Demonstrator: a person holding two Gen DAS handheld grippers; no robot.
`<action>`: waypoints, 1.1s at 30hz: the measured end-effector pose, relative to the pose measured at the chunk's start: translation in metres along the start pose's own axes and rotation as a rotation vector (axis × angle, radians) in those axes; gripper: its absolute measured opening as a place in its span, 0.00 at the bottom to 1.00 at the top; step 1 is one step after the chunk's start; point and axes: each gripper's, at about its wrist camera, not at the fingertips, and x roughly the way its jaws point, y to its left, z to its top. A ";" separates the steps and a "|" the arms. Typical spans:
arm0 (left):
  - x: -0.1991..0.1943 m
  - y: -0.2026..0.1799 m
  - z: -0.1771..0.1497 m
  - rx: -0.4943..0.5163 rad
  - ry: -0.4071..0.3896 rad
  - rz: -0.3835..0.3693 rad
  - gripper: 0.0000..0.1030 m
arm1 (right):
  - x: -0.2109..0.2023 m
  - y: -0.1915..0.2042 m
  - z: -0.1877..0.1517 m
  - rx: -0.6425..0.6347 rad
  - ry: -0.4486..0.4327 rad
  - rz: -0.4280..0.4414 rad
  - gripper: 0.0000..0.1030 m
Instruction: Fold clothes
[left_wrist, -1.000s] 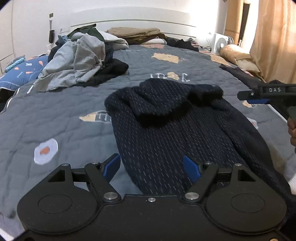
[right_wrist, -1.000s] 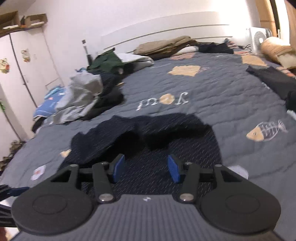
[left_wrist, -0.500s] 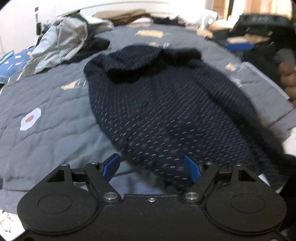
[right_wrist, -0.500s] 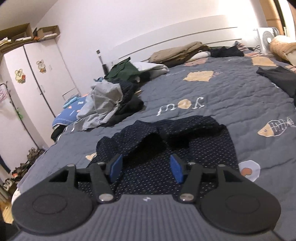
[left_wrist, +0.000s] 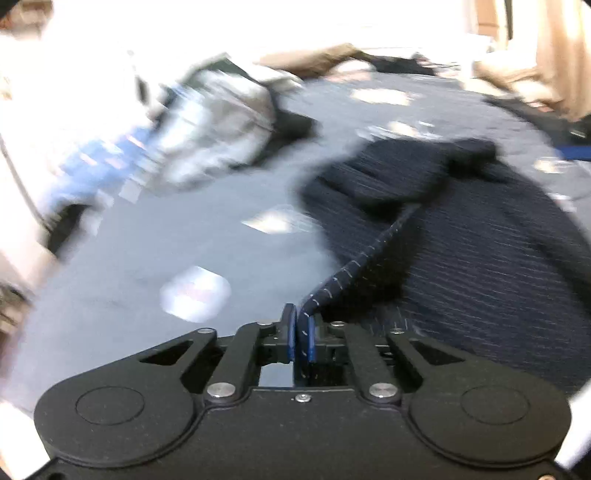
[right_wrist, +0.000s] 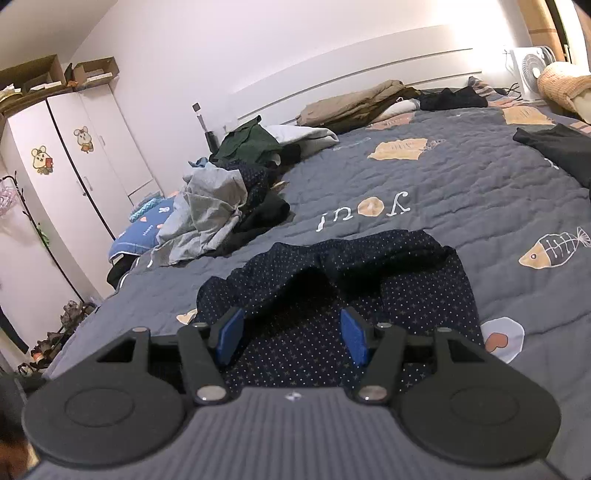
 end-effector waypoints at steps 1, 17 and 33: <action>0.000 0.013 0.006 0.016 -0.002 0.053 0.05 | 0.000 0.000 0.000 0.001 0.000 0.002 0.56; -0.036 -0.053 -0.024 0.048 -0.110 -0.220 0.63 | 0.002 0.007 -0.006 -0.038 0.036 0.025 0.56; -0.035 -0.040 -0.049 -0.242 -0.093 -0.249 0.64 | -0.026 0.083 -0.095 -0.607 0.217 0.215 0.56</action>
